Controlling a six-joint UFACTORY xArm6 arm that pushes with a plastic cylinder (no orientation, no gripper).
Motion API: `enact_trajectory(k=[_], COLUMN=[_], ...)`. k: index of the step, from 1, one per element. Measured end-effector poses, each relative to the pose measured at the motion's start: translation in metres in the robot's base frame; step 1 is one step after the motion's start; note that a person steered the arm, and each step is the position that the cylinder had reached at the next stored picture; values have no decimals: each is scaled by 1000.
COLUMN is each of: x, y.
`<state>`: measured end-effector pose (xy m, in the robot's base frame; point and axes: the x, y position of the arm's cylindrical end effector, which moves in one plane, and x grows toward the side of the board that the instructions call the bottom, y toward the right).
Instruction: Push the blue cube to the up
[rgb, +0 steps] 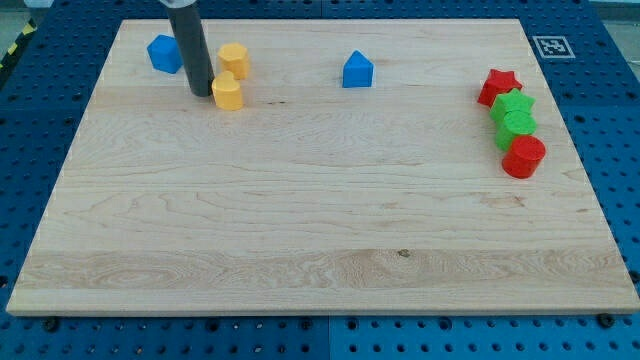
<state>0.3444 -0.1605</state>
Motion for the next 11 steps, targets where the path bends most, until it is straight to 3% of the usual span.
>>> enact_trajectory(k=[1, 3, 6, 11], x=[-2, -44, -91, -70], y=[-30, -62, -76, -42])
